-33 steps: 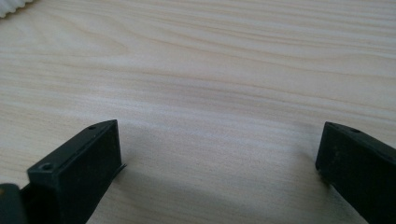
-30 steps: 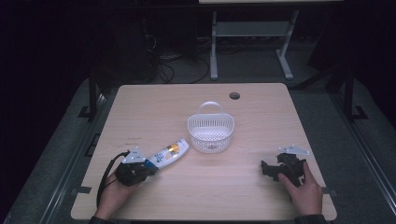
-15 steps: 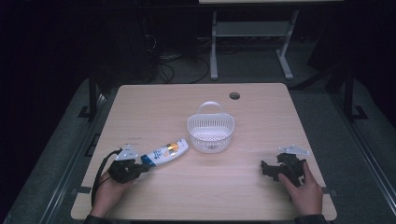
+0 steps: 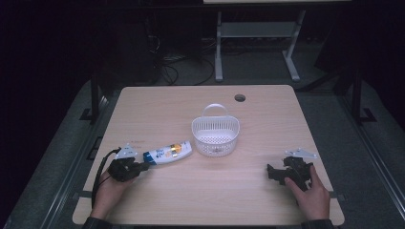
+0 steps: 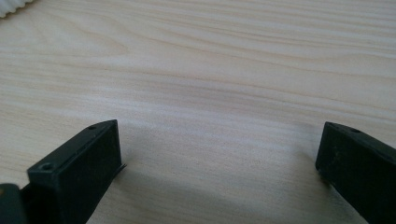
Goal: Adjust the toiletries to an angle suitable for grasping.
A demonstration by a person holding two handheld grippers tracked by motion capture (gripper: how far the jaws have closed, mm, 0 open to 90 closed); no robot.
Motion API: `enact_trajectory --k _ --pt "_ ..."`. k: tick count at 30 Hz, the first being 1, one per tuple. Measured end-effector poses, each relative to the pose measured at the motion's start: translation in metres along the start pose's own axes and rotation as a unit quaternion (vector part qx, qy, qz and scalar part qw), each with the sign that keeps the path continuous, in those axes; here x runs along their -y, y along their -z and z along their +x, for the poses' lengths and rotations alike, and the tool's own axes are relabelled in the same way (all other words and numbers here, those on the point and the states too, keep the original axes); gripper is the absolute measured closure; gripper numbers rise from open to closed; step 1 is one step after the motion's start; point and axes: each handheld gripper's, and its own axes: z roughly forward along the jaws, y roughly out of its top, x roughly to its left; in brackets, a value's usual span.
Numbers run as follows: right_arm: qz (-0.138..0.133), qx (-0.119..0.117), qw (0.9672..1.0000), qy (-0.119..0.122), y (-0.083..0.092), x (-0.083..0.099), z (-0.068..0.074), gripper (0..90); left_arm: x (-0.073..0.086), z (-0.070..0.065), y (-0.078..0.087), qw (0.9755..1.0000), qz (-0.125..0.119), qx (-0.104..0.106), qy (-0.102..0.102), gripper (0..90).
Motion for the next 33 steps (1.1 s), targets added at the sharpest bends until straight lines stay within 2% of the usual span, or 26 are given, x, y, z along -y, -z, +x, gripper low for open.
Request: enact_trajectory --k 12,16,24,33 --pt "0.0 0.0 1.0 0.0 0.0 0.0 0.0 0.0 -0.004 0.019 -0.002 0.9996 -0.01 -0.019 0.017 89.8" --pt "0.0 0.0 1.0 0.0 0.0 0.0 0.0 0.0 -0.004 0.02 -0.001 0.9996 -0.012 -0.019 0.018 89.8" --pt "0.0 0.0 1.0 0.0 0.0 0.0 0.0 0.0 -0.011 0.016 0.003 0.9995 -0.024 0.0 0.019 89.8" --pt "0.0 0.0 1.0 0.0 0.0 0.0 0.0 0.0 -0.023 0.013 0.001 0.9994 -0.029 0.012 0.014 89.8"
